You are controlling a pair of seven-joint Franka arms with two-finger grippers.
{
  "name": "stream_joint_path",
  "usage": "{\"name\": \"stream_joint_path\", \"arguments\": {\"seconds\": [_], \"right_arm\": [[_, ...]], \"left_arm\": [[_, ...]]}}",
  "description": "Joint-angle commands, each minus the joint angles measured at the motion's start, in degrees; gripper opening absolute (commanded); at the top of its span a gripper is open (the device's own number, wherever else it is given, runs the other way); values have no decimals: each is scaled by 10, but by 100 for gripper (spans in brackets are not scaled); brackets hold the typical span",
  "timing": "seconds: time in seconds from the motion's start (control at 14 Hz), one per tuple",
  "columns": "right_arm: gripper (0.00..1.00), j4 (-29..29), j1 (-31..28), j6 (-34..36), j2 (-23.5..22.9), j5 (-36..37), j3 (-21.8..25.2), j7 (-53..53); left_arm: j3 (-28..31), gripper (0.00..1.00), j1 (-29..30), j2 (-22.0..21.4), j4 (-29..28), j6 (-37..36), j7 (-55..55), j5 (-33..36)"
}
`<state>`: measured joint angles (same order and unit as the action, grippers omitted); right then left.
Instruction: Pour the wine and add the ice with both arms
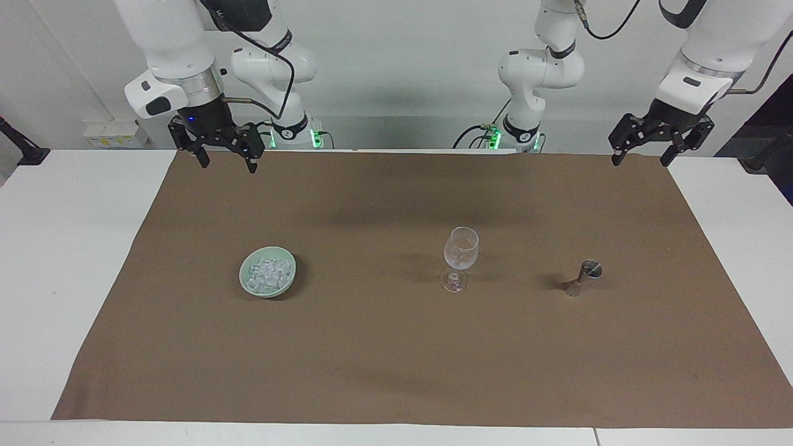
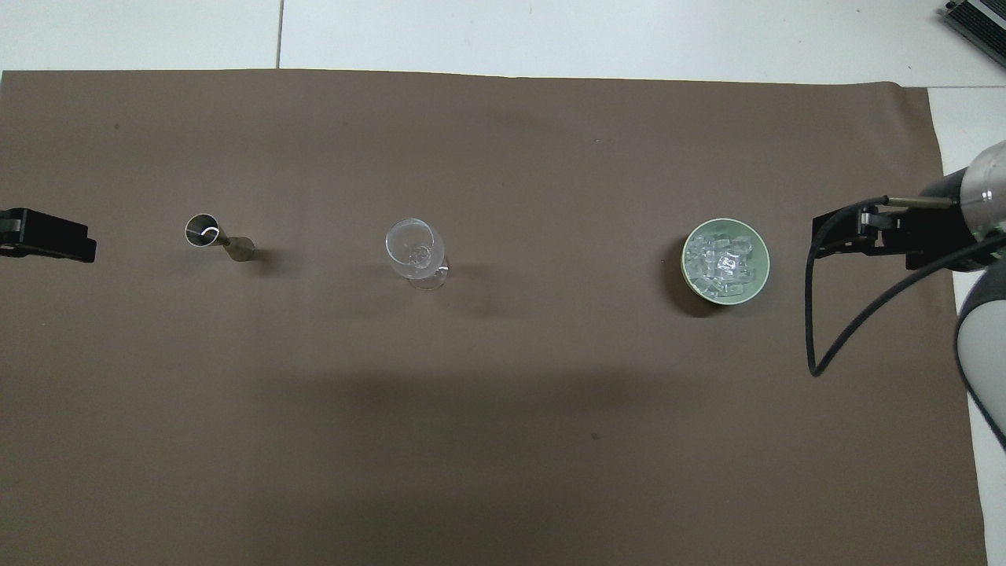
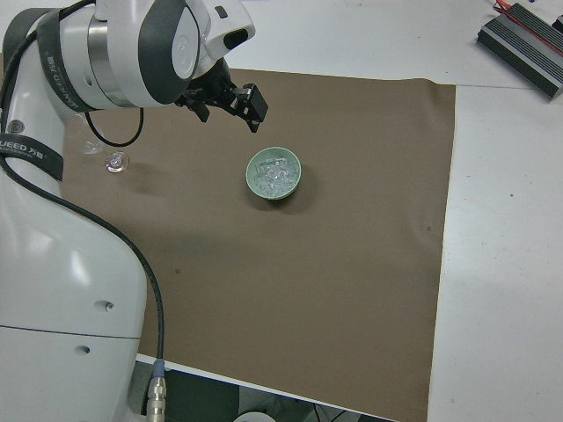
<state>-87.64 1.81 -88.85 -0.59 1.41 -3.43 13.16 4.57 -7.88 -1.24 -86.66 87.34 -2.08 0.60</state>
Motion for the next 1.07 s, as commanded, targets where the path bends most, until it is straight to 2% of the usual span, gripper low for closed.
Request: {"name": "stream_joint_path", "arguments": {"seconds": [0.0, 1.0], "right_arm": [[100, 8, -8, 5, -5, -10, -4, -13], [100, 7, -15, 4, -4, -10, 1, -9]], "left_arm": [[1, 100, 1, -10, -8, -1, -7, 0], [1, 100, 1, -10, -8, -1, -7, 0]]}}
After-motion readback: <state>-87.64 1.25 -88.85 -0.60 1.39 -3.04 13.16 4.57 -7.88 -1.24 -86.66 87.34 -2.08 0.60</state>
